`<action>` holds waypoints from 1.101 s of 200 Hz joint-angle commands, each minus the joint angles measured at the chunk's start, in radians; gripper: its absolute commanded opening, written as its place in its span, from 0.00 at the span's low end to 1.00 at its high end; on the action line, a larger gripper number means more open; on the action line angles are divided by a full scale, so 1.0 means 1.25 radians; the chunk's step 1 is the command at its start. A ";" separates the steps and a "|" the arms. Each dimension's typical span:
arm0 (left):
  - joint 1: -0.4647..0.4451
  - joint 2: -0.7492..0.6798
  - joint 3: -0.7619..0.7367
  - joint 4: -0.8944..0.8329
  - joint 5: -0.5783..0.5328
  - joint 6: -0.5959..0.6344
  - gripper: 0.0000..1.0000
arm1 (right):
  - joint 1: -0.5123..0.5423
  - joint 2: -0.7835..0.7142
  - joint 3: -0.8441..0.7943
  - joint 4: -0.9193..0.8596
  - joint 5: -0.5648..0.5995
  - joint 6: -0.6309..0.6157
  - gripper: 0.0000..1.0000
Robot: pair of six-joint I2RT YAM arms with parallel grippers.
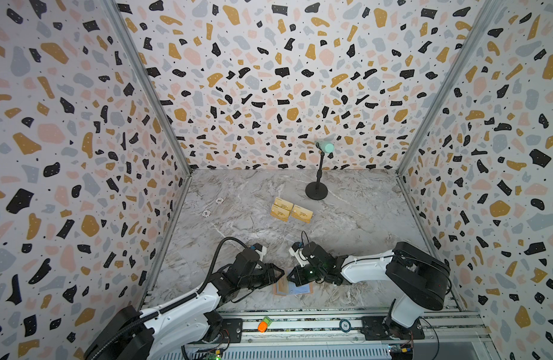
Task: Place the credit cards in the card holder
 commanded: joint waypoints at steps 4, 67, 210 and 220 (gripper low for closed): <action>0.003 -0.002 -0.003 0.067 0.036 -0.017 0.46 | 0.007 0.003 -0.004 -0.007 0.008 0.002 0.00; 0.003 0.134 0.034 0.060 0.028 0.035 0.37 | 0.006 -0.011 -0.014 0.027 0.005 0.012 0.00; 0.004 0.161 0.247 -0.437 -0.190 0.237 0.09 | -0.063 -0.118 -0.005 -0.058 0.027 -0.080 0.05; 0.004 0.174 0.272 -0.477 -0.217 0.248 0.09 | -0.069 -0.103 0.007 -0.055 0.026 -0.094 0.06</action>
